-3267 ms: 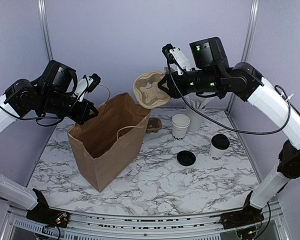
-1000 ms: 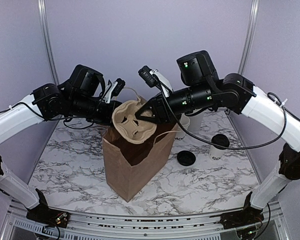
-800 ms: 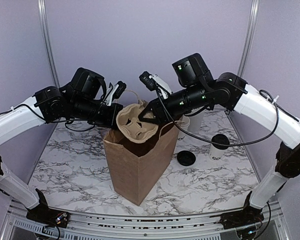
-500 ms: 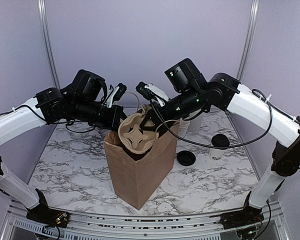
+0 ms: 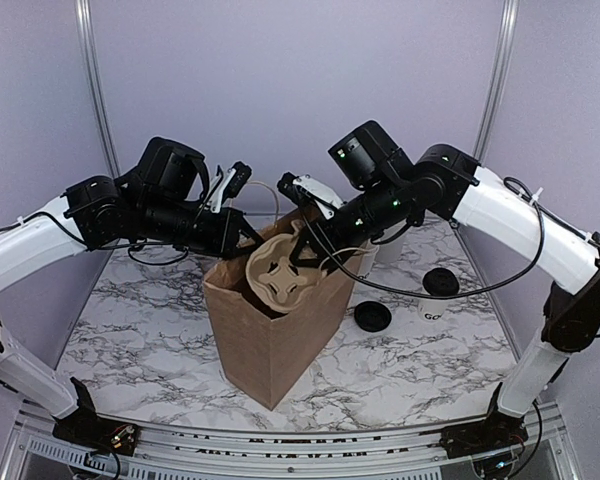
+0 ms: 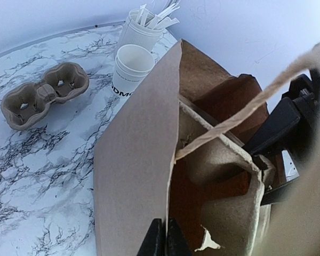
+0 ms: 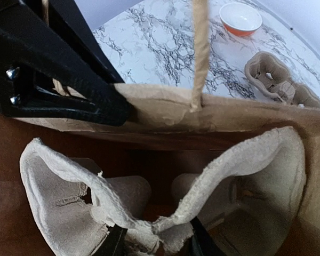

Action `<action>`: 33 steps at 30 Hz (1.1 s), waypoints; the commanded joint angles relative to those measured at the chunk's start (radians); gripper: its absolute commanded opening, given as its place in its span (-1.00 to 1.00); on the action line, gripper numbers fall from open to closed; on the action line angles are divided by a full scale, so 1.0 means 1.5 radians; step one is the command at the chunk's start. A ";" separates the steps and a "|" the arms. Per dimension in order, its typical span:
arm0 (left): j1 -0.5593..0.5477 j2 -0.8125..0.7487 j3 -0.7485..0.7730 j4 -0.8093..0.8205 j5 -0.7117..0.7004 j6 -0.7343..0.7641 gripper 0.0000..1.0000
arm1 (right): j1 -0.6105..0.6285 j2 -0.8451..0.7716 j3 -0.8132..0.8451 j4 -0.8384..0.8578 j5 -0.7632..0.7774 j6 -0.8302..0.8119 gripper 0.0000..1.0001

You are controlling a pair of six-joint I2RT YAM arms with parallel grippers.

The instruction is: Pack the takeout coffee

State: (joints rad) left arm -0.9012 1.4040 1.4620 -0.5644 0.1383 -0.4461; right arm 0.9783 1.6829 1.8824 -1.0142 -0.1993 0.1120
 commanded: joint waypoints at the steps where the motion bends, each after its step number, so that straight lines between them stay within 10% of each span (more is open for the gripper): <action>1: -0.008 -0.026 -0.002 0.031 0.000 0.006 -0.80 | 0.000 0.000 0.005 -0.010 0.021 0.013 -0.38; 22: -0.010 -0.150 -0.068 0.107 -0.009 0.006 0.15 | 0.000 0.073 0.067 -0.057 0.056 0.024 -0.40; 33: -0.009 -0.235 -0.166 0.137 -0.096 0.026 0.26 | 0.003 0.104 0.106 -0.087 0.070 0.034 -0.41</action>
State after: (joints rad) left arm -0.9115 1.0691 1.2449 -0.3950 0.0422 -0.4339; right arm 0.9787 1.8183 1.9900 -1.1095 -0.1127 0.1482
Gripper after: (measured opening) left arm 0.628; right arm 0.293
